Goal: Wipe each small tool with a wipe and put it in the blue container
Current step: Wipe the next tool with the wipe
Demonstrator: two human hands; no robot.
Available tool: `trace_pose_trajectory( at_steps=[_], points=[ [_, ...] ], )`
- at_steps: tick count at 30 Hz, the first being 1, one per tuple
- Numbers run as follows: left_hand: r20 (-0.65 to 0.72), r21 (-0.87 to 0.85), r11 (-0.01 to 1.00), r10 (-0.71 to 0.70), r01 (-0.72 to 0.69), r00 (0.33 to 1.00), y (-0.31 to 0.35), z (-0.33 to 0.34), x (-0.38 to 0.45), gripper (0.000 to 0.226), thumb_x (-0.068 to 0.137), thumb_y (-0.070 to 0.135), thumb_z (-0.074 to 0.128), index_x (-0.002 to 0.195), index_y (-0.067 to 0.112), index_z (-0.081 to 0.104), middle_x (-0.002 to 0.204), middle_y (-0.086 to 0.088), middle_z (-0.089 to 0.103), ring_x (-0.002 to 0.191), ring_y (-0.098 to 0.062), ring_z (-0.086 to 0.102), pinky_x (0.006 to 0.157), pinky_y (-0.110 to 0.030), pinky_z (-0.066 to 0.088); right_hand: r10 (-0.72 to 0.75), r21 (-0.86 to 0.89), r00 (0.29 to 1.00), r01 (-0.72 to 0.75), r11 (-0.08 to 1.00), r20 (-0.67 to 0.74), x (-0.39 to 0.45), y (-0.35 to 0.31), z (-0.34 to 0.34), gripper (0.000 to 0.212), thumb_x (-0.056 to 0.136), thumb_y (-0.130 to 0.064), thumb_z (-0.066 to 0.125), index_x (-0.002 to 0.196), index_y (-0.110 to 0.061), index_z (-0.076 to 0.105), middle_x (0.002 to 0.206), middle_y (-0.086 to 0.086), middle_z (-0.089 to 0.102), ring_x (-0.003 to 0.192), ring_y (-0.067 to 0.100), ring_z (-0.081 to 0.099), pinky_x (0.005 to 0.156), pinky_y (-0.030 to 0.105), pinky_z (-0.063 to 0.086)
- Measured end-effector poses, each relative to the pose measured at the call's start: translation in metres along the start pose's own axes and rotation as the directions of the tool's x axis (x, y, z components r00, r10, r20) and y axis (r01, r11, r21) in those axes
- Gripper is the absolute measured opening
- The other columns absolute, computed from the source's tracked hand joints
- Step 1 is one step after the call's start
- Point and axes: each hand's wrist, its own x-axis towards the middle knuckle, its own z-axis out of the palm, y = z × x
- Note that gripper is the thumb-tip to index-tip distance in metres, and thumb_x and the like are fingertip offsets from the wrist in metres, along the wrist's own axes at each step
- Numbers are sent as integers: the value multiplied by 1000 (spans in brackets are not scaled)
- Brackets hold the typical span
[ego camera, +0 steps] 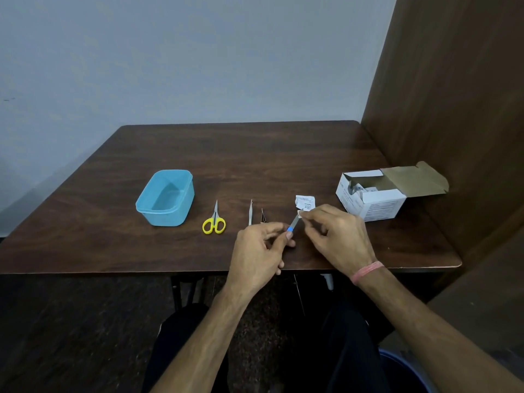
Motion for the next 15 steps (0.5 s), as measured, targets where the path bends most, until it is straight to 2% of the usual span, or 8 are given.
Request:
trace_pose_trajectory(
  at_steps=[3,5,11,15],
  points=[
    [3,-5,1000,2,-2,1000,1,0,-2,18,109,21,73,121,21,86,90,9,85,47,-7,61,46,-26,57,-7,11,1000,7,1000,-9,0,1,0,21,92,-14,85,110,-23,86,97,-12,77,67,0,53,58,28,55],
    [-5,-5,1000,-2,2,1000,1,0,-1,18,109,22,74,123,20,86,89,9,85,46,-6,62,46,-25,56,45,23,998,-44,999,-43,2,3,1,19,92,-16,85,109,-24,86,96,-11,77,66,-3,48,59,31,57],
    [-10,-1,1000,1,-1,1000,2,1,-3,18,108,22,75,122,23,86,88,10,84,47,-6,62,46,-24,56,-26,22,999,27,999,-19,-2,1,1,21,92,-14,85,110,-23,86,98,-11,77,71,-7,46,57,31,57],
    [-22,-5,1000,1,-1,1000,3,2,-3,16,108,23,75,119,27,86,88,9,85,47,-6,63,45,-24,56,69,43,995,-67,997,-65,3,3,1,18,91,-16,85,107,-24,86,95,-11,76,62,-2,48,58,29,55]
  ],
)
